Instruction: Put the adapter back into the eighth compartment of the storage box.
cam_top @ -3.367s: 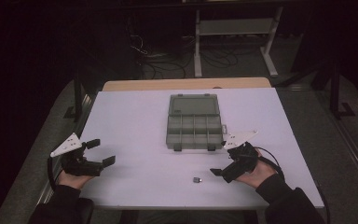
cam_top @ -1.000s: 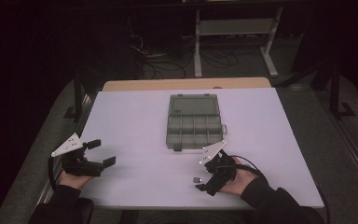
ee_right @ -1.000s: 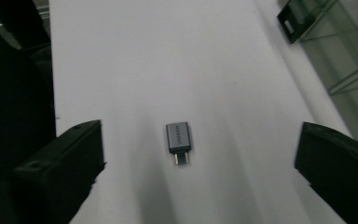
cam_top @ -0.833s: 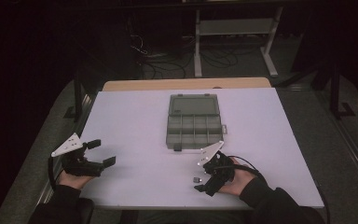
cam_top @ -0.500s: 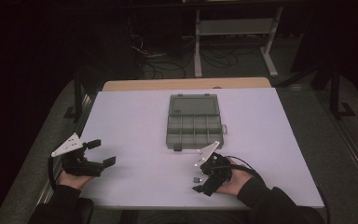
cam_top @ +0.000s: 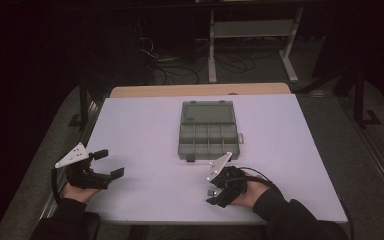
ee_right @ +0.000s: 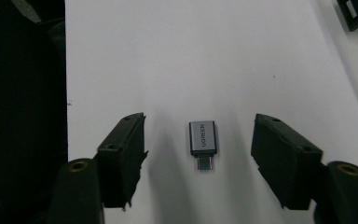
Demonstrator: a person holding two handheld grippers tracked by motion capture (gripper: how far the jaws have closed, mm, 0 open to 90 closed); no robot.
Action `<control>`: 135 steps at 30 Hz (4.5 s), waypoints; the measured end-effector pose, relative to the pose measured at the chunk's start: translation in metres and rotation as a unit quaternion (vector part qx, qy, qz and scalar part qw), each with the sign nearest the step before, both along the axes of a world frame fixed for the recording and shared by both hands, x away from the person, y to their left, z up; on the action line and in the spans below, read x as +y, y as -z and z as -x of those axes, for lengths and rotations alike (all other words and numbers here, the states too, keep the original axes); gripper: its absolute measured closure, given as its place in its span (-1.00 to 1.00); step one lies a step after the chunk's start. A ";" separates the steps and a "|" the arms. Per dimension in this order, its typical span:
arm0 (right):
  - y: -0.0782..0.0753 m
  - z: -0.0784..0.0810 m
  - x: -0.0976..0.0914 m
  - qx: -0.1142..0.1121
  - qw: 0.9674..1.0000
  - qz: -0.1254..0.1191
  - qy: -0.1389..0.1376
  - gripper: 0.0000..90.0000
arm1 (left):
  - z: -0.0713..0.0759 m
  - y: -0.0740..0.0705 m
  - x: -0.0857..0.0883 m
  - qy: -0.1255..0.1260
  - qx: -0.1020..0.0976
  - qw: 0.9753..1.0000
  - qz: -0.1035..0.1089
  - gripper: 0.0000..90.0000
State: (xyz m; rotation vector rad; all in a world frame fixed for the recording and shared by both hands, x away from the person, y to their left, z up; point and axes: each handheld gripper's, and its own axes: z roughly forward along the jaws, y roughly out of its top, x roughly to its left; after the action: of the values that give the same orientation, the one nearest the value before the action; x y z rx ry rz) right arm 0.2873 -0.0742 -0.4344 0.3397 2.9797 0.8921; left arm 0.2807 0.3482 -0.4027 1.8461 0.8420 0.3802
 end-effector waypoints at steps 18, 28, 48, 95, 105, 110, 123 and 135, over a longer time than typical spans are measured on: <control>0.003 -0.003 0.003 0.013 1.000 0.000 -0.009 0.42 | 0.000 0.000 0.000 0.000 0.000 1.000 0.003 -1.00; 0.004 -0.004 0.006 -0.002 1.000 0.009 0.000 0.65 | 0.000 0.000 0.000 0.000 0.000 1.000 0.003 -1.00; -0.007 -0.007 0.001 -0.008 1.000 -0.018 0.013 0.66 | 0.000 0.000 0.000 0.000 0.000 1.000 0.003 -1.00; -0.052 -0.042 -0.037 -0.042 0.994 -0.080 0.069 0.66 | 0.000 0.000 0.001 -0.003 0.000 1.000 0.006 -1.00; -0.055 -0.048 -0.039 -0.050 0.993 -0.079 0.077 0.66 | 0.000 0.000 0.001 -0.003 0.000 1.000 0.006 -1.00; -0.061 -0.055 -0.043 -0.054 0.991 -0.088 0.083 0.66 | 0.000 0.000 0.001 -0.003 0.001 1.000 0.006 -1.00; -0.068 -0.066 -0.051 -0.067 0.988 -0.099 0.100 0.66 | 0.000 0.000 0.001 -0.003 0.001 1.000 0.006 -1.00; -0.071 -0.080 -0.062 -0.076 0.983 -0.114 0.123 0.66 | 0.000 0.000 0.001 -0.004 0.001 1.000 0.006 -1.00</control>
State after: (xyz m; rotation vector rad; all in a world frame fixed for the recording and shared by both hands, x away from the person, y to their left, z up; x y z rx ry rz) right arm 0.3669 -0.1364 -0.3639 0.6002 2.6274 1.1690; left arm 0.2808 0.3492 -0.4029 1.8328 0.8507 0.3766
